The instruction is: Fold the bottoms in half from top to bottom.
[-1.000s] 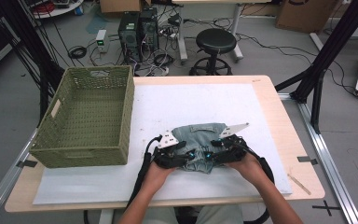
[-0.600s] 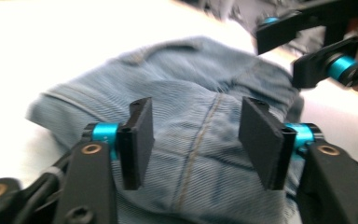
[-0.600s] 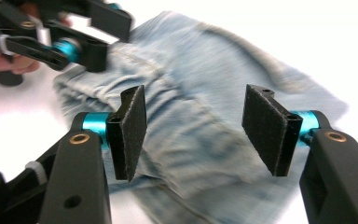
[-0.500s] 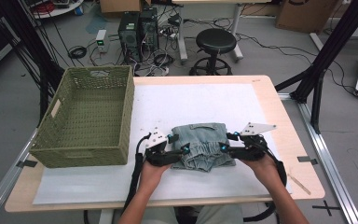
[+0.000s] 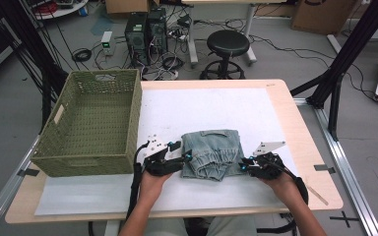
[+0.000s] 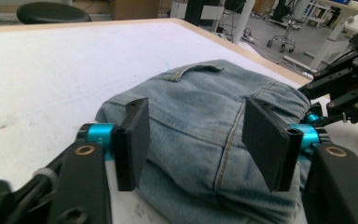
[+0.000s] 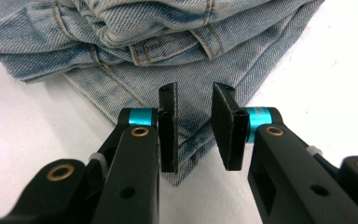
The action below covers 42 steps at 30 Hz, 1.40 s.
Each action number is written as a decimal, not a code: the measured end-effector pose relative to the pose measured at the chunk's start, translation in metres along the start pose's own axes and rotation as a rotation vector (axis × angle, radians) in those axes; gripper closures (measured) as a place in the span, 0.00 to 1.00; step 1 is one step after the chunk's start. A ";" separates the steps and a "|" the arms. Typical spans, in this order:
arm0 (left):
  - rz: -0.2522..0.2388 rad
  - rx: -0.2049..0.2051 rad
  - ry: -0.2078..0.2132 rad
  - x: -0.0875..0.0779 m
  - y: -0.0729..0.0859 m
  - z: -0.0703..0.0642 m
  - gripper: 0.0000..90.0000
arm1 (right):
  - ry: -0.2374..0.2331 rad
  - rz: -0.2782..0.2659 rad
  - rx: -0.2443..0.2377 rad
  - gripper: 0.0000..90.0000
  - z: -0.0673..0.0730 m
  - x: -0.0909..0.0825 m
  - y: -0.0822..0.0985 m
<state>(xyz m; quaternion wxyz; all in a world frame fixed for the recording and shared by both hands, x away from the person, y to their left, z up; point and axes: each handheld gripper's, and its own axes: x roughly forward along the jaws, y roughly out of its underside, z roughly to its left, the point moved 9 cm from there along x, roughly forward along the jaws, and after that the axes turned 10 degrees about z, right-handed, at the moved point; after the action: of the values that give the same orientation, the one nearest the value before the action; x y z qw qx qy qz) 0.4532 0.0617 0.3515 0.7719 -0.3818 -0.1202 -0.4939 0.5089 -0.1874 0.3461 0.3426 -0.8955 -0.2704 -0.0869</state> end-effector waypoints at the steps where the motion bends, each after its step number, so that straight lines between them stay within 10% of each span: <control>1: 0.011 -0.007 -0.005 -0.001 0.003 0.000 0.55 | 0.002 0.002 -0.001 0.81 0.000 0.000 0.000; 9: 0.157 -0.048 0.010 0.002 0.037 -0.002 0.69 | -0.012 -0.074 0.057 0.60 -0.005 -0.014 -0.001; 21: 0.403 0.078 -0.069 0.011 0.050 -0.011 0.85 | -0.007 -0.091 0.074 0.55 -0.008 -0.020 -0.004; 24: 0.369 0.056 -0.060 0.004 0.045 -0.009 0.77 | -0.004 -0.113 0.082 0.52 -0.010 -0.024 -0.007; 29: 0.145 -0.001 -0.018 -0.004 0.007 -0.005 0.57 | 0.001 -0.182 0.086 0.47 -0.009 -0.035 -0.028; 33: 0.009 0.047 0.008 0.010 -0.023 -0.008 0.43 | -0.022 -0.183 0.055 0.42 -0.001 -0.029 -0.051; 42: 0.156 0.048 0.017 0.060 -0.013 -0.015 0.41 | -0.066 -0.061 0.020 0.39 0.007 0.006 -0.068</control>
<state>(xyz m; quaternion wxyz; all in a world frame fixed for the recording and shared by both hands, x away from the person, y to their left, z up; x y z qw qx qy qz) 0.4687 0.0082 0.3815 0.8180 -0.3671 -0.0955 -0.4325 0.4767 -0.1384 0.3809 0.3396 -0.8857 -0.3098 -0.0648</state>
